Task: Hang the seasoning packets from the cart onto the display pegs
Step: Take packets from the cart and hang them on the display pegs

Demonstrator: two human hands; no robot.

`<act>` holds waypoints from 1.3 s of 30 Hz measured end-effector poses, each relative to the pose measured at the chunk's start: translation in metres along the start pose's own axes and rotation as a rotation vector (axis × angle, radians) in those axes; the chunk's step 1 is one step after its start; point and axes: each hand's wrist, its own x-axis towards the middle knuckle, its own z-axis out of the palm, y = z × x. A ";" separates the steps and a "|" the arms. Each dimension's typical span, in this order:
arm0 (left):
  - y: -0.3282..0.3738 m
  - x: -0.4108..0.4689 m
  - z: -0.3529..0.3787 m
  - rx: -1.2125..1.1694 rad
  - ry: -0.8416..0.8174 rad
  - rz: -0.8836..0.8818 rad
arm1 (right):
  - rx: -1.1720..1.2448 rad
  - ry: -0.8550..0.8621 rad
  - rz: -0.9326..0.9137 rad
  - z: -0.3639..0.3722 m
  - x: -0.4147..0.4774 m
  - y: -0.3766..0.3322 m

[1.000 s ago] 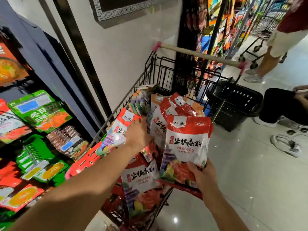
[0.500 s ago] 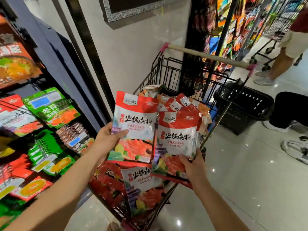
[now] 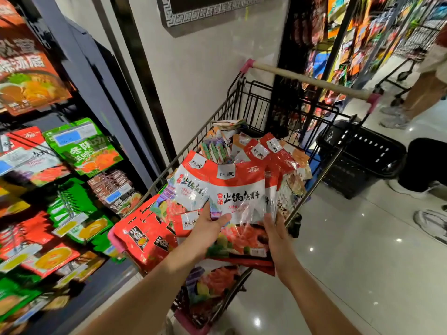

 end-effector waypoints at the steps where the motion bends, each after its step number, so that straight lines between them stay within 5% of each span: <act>1: -0.002 -0.001 0.006 0.019 0.010 0.015 | -0.068 -0.002 -0.020 -0.002 0.001 0.001; 9: -0.008 -0.021 -0.002 -0.021 -0.048 -0.024 | -0.228 0.054 -0.068 -0.013 0.007 0.005; 12: -0.026 -0.036 -0.035 0.078 0.398 -0.083 | -0.243 0.079 -0.076 -0.016 0.007 0.002; 14: -0.045 -0.046 -0.052 0.091 0.544 -0.148 | -0.254 0.093 -0.087 -0.018 0.009 0.002; 20: -0.087 -0.041 -0.045 0.185 0.320 -0.279 | -0.275 0.090 -0.101 -0.014 0.010 0.001; 25: -0.061 -0.046 -0.063 -0.062 0.367 -0.139 | -0.296 0.102 -0.125 -0.015 0.006 -0.002; 32: 0.026 -0.049 -0.121 -0.105 0.461 0.202 | -0.328 0.063 -0.178 -0.003 0.007 0.000; 39: 0.026 -0.029 -0.064 -0.111 0.297 0.055 | -0.291 -0.030 -0.128 0.004 0.008 0.005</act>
